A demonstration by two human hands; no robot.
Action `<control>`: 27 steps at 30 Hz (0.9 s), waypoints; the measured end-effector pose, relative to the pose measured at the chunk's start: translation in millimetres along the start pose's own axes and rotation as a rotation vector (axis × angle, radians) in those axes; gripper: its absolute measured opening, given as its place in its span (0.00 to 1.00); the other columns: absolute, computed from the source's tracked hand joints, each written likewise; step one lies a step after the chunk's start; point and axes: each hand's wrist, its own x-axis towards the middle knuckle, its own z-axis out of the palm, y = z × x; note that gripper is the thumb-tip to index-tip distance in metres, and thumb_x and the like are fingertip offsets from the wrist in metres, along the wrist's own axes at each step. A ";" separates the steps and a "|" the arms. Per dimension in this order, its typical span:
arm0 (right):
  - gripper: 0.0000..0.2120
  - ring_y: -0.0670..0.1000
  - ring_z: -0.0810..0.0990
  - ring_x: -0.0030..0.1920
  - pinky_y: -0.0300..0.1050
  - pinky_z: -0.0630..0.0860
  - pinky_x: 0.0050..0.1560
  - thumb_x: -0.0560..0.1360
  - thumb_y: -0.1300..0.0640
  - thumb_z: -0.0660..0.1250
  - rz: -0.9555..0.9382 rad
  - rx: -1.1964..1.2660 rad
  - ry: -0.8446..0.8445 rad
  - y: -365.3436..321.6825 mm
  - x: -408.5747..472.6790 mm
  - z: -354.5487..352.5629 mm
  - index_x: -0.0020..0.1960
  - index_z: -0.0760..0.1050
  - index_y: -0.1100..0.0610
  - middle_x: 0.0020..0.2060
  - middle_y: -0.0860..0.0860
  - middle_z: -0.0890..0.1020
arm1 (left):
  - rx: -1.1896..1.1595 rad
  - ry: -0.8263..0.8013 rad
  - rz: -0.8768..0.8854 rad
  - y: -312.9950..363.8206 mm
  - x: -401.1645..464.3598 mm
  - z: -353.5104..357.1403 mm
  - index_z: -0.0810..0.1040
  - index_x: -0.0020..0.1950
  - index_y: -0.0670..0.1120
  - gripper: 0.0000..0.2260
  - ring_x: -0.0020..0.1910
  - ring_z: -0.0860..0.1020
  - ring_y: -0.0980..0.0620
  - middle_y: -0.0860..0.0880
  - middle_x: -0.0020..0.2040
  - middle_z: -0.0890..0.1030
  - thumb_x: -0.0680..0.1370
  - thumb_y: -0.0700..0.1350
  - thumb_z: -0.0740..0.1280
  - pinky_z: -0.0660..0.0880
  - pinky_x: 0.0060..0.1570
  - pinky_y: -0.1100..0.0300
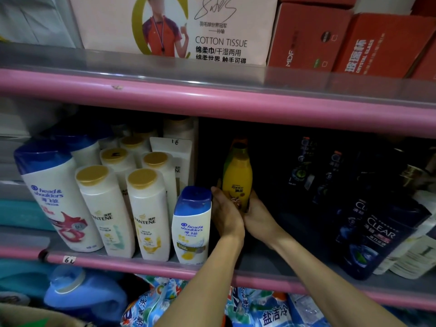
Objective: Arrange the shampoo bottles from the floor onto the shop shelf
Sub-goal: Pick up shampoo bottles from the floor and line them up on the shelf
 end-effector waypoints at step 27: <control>0.29 0.53 0.74 0.65 0.37 0.69 0.56 0.74 0.59 0.69 0.259 -0.170 0.213 0.7 -49.0 1.4 0.73 0.64 0.56 0.62 0.53 0.77 | 0.338 -0.053 0.010 15.2 -69.6 -34.8 0.65 0.73 0.50 0.19 0.65 0.71 0.45 0.45 0.69 0.72 0.82 0.51 0.52 0.65 0.62 0.55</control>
